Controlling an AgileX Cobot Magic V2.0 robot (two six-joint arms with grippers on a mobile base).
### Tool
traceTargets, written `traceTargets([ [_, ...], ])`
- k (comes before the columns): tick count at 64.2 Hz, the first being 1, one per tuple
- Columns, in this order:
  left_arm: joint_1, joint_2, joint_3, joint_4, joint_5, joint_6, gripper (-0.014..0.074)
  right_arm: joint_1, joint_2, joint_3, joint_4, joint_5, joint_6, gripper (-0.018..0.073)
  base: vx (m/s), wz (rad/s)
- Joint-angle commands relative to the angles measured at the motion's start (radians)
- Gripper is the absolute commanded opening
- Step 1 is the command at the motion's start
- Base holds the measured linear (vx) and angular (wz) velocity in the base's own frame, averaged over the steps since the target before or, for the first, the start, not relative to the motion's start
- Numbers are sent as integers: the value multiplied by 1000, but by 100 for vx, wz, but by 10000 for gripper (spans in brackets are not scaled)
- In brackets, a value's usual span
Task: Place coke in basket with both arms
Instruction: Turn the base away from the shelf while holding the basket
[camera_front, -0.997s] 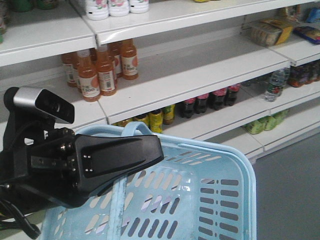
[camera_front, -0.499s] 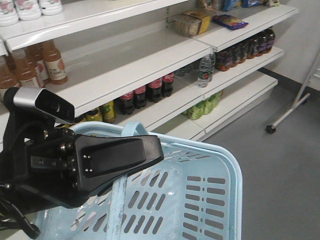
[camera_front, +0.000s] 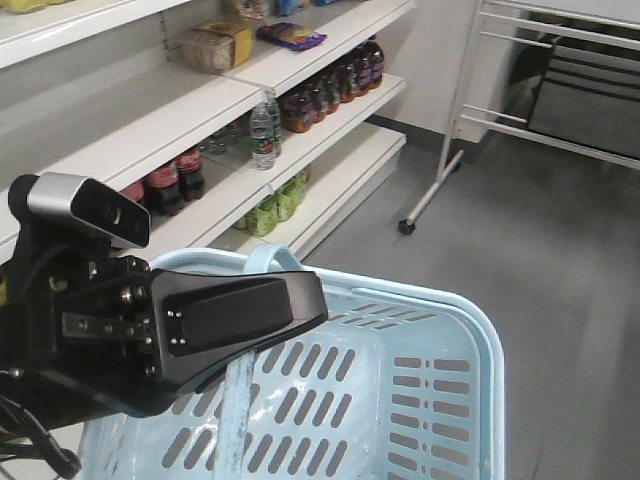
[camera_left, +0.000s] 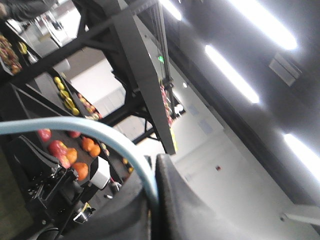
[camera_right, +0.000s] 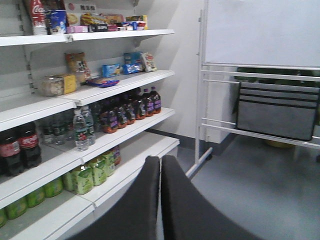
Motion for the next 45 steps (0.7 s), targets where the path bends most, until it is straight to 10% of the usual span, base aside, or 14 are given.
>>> traceTargets([
  [1,-7,-23,-25,-71,-169,5,-8,-3,-13,6,-4,-75,0,-5,1,-52],
  [45,-7,-23,-25,-71,-169,5,-8,-3,-13,6,-4,-75,0,-5,2,-38],
])
